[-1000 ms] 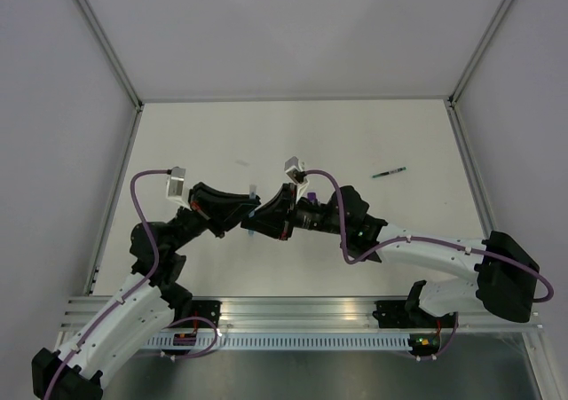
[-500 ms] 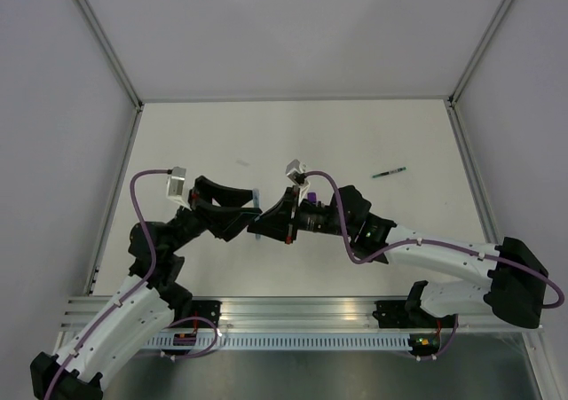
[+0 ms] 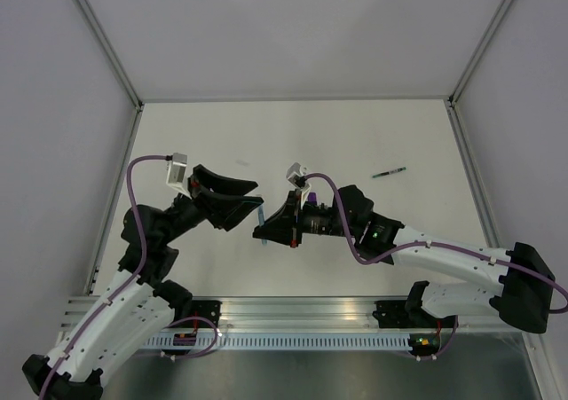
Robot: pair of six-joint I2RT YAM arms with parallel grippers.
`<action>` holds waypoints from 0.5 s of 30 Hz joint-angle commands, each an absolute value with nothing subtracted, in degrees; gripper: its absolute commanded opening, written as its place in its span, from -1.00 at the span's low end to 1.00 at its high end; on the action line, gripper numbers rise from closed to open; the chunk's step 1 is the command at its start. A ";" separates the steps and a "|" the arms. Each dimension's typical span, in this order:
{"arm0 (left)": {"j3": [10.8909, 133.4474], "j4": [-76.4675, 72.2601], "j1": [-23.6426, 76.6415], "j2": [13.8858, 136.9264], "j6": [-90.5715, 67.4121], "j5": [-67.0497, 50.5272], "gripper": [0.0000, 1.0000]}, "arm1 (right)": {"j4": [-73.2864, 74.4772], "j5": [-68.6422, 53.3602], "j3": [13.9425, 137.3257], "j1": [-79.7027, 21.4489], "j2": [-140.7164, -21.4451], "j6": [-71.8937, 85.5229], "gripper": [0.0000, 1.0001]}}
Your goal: Insert the pens into the pen caps
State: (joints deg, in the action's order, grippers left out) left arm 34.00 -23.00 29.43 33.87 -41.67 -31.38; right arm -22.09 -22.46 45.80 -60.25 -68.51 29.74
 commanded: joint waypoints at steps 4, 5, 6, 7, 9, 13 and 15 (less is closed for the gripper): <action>35.25 -21.71 29.53 35.24 -39.55 -34.19 0.24 | -22.41 -23.47 47.28 -60.29 -67.67 29.00 -1.00; 35.16 -21.62 29.53 35.24 -39.46 -34.36 0.21 | -22.24 -23.47 47.55 -60.21 -67.76 29.00 -1.00; 35.07 -21.45 29.53 35.42 -39.29 -34.54 0.16 | -22.06 -23.55 47.72 -60.21 -68.11 29.00 -1.00; 35.07 -21.45 29.53 35.59 -39.11 -34.89 0.01 | -21.89 -23.55 47.99 -60.21 -68.20 29.00 -1.00; 34.81 -21.53 29.53 35.60 -39.02 -35.42 -0.24 | -21.36 -23.47 48.60 -60.29 -68.81 29.09 -1.00; 32.44 -23.11 29.53 35.34 -39.55 -37.44 -0.95 | -19.52 -21.98 50.88 -60.12 -69.43 28.13 -1.00; 31.21 -24.17 29.53 34.72 -39.64 -37.70 -0.95 | -18.46 -20.40 52.29 -60.03 -69.35 27.34 -1.00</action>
